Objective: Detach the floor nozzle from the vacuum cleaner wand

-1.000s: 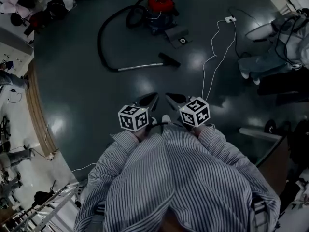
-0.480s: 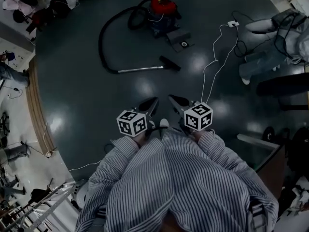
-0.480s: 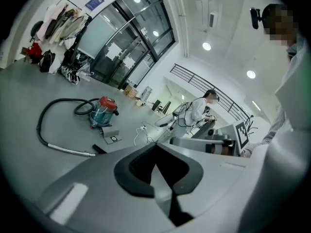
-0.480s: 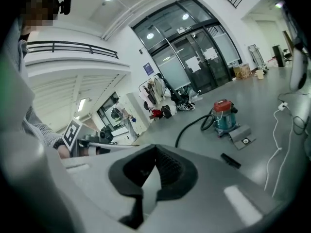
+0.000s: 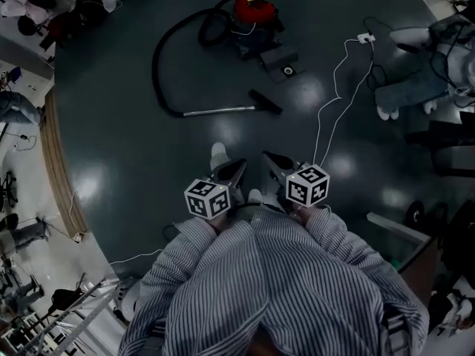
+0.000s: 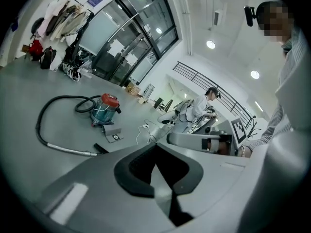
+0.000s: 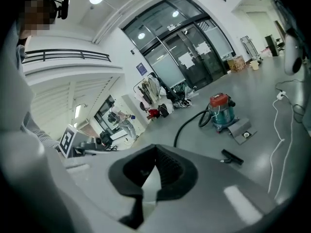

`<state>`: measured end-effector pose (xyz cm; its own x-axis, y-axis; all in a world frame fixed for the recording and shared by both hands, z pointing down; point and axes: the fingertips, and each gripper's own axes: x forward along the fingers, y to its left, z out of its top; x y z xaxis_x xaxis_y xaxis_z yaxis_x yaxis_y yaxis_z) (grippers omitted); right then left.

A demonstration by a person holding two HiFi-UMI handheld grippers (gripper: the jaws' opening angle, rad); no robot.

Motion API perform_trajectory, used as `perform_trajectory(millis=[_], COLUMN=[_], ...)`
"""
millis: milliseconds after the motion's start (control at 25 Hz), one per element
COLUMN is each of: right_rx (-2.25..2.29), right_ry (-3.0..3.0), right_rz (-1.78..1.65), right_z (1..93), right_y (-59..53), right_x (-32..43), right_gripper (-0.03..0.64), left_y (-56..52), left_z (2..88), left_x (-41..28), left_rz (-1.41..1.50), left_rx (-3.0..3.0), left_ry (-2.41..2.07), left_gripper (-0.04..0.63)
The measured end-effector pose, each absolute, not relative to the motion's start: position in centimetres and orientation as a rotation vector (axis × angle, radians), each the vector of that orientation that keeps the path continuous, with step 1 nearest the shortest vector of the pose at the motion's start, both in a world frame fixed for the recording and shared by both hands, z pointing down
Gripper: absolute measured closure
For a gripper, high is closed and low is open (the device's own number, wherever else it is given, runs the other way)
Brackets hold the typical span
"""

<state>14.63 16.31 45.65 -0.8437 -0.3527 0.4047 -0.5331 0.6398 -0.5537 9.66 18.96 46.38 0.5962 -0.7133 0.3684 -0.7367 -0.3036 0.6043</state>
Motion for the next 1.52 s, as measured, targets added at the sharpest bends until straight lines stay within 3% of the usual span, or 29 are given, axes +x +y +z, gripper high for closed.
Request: perform_trajectory(millis=[640, 1200, 1520], right_rx=[0.987, 0.946, 0.988], right_ry=[-2.586, -2.504, -2.419], right_rz=[1.077, 1.072, 1.078], right_z=[44.8, 49.5, 57.7], right_y=[-1.0, -5.5, -8.9], right_x=[2.3, 2.3, 4.9], right_gripper=[0.615, 0.615, 0.614], left_y=[1.4, -4.2, -6.1], left_z=[46.5, 50.8, 60.0], left_x=[-3.8, -4.3, -3.1], left_rz=[0.186, 0.216, 0.371], left_rx=[2.137, 2.189, 2.298], left_ry=[-0.989, -0.973, -0.868], left_gripper=[0.594, 0.594, 0.594])
